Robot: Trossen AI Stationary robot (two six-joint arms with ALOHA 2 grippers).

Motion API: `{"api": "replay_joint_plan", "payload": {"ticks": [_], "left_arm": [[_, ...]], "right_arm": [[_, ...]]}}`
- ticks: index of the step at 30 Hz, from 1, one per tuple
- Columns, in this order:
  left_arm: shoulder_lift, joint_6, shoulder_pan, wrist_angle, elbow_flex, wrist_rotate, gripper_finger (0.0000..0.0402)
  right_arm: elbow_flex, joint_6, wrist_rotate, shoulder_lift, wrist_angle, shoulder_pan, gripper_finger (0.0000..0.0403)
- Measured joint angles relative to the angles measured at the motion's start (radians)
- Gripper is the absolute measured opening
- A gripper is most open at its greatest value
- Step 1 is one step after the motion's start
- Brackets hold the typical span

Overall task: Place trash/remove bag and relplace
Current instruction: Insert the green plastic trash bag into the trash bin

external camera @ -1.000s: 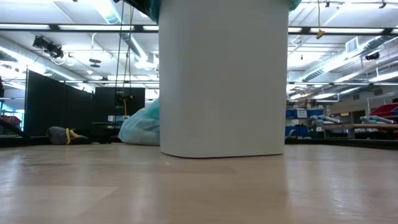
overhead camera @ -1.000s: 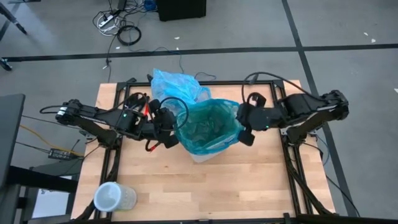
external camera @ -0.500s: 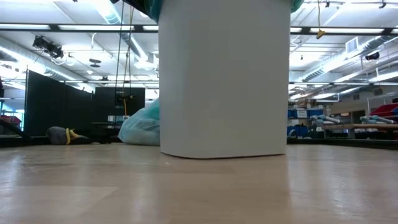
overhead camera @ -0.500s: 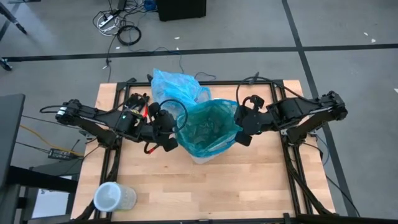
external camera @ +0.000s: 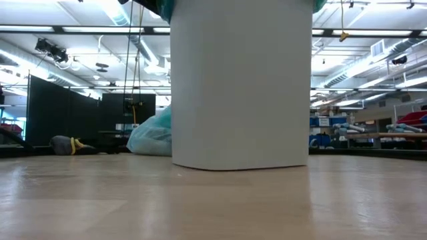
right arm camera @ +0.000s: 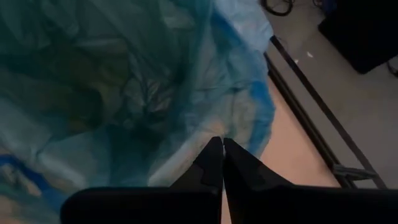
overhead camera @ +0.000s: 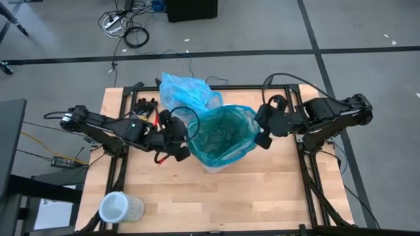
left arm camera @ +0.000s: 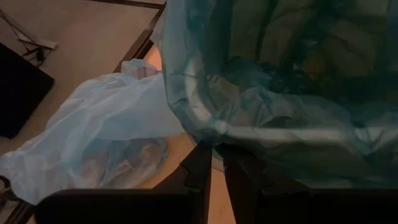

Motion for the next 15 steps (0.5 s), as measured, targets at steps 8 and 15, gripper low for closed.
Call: {"api": "replay_joint_plan", "payload": {"ticks": [8,15], "left_arm": [[0.051,0.005,-0.006,0.034,0.0,0.003,0.005],[0.076,0.013,-0.006,0.027,0.0,0.01,0.005]], "right_arm": [[0.0,0.002,0.008,0.006,-0.028,-0.003,0.0],[-0.015,0.108,0.037,0.021,-0.187,-0.009,0.0]]}}
